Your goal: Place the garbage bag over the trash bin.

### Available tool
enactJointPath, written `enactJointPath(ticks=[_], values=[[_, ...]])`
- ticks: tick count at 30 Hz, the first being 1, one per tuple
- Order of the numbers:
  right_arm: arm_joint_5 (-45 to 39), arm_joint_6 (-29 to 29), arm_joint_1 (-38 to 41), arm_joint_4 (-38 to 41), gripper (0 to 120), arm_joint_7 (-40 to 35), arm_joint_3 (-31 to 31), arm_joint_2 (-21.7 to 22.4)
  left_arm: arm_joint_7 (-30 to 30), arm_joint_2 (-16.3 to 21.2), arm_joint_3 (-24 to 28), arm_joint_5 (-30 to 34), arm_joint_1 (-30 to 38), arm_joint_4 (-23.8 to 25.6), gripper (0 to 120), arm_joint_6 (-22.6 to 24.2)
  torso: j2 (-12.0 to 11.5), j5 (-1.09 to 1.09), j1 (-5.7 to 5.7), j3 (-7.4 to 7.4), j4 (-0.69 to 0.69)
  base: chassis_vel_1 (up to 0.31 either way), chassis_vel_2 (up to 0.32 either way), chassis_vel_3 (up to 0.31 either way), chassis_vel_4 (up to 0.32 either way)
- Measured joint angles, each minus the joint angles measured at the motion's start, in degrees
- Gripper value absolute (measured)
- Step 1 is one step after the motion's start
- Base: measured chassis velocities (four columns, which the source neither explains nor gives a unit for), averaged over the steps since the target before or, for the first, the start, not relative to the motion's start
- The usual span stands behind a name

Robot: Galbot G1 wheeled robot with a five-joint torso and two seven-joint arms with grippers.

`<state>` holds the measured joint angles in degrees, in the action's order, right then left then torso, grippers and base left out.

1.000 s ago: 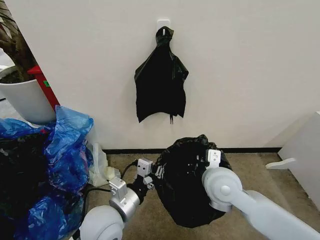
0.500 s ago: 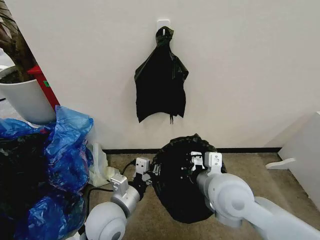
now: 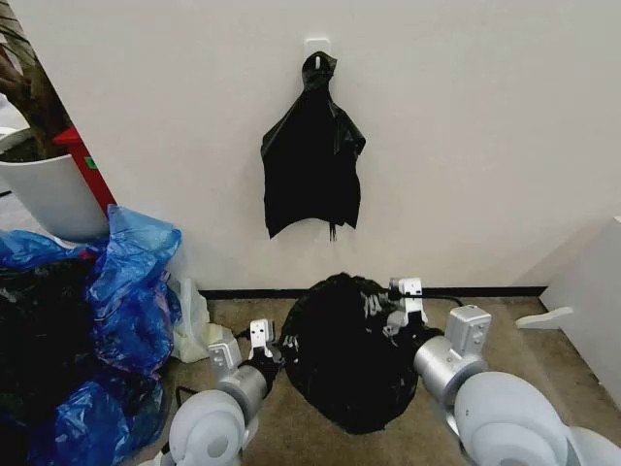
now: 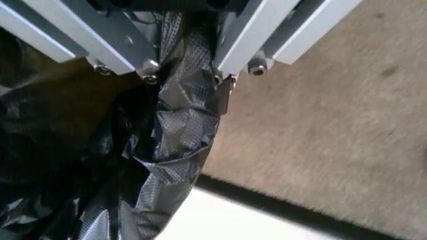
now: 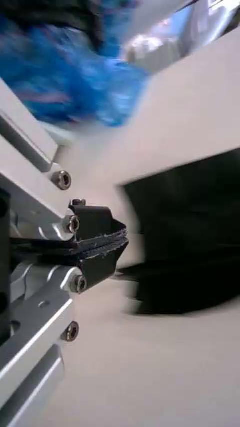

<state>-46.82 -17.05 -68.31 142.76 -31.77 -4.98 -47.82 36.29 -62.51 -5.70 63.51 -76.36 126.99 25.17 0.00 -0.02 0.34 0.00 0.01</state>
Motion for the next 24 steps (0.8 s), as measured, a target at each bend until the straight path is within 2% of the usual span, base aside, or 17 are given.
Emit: enactJointPath(ticks=[3, 5, 9, 11, 12, 13, 16, 24], values=[[9.51, 5.38, -6.96, -4.40, 0, 9.14, -8.41, -3.10, 2.36, 0.22, 0.06, 1.14, 0.74, -1.52, 1, 1.04, 0.00, 0.03, 0.00, 0.00, -0.04, 0.000, 0.000, 0.000, 0.000], [10.43, 6.18, -8.19, -5.39, 0, 10.98, -10.40, -3.78, 2.87, 0.31, 0.07, 1.31, 0.87, -1.79, 1, 1.31, 0.00, 0.02, 0.00, 0.01, -0.04, 0.000, 0.000, 0.000, 0.000], [15.64, 10.64, -15.09, -10.05, 0, 21.21, -21.37, -8.10, 5.08, 0.89, 0.10, 3.24, 1.95, -3.05, 1, 1.66, 0.00, 0.02, 0.00, 0.00, -0.02, 0.000, 0.000, 0.000, 0.000], [16.00, 10.90, -15.43, -10.23, 0, 21.67, -21.75, -8.33, 5.19, 0.90, 0.11, 3.40, 2.04, -3.13, 1, 1.65, 0.00, 0.03, 0.00, 0.01, -0.02, 0.000, 0.000, 0.000, 0.000], [18.73, 12.94, -17.97, -11.48, 0, 25.09, -24.32, -10.15, 5.82, 0.88, 0.20, 4.45, 2.77, -3.79, 1, 1.54, 0.00, 0.03, 0.00, 0.00, -0.04, 0.000, 0.000, 0.000, 0.000], [20.17, 13.99, -19.35, -12.07, 0, 26.85, -25.53, -11.33, 6.02, 0.84, 0.31, 4.91, 3.29, -4.29, 1, 1.42, 0.00, 0.01, 0.00, 0.00, -0.01, 0.000, 0.000, 0.000, 0.000], [23.92, 17.54, -24.06, -14.40, 0, 30.65, -28.31, -15.16, 6.23, 0.70, 0.69, 5.41, 4.95, -6.65, 1, 1.19, 0.00, 0.03, 0.00, 0.00, -0.03, 0.000, 0.000, 0.000, 0.000], [27.69, 21.69, -29.76, -16.51, 0, 33.05, -29.69, -20.42, 6.22, 0.20, 1.90, 4.94, 8.73, -9.86, 1, 1.15, 0.00, 0.01, 0.00, 0.00, -0.02, 0.000, 0.000, 0.000, 0.000]])
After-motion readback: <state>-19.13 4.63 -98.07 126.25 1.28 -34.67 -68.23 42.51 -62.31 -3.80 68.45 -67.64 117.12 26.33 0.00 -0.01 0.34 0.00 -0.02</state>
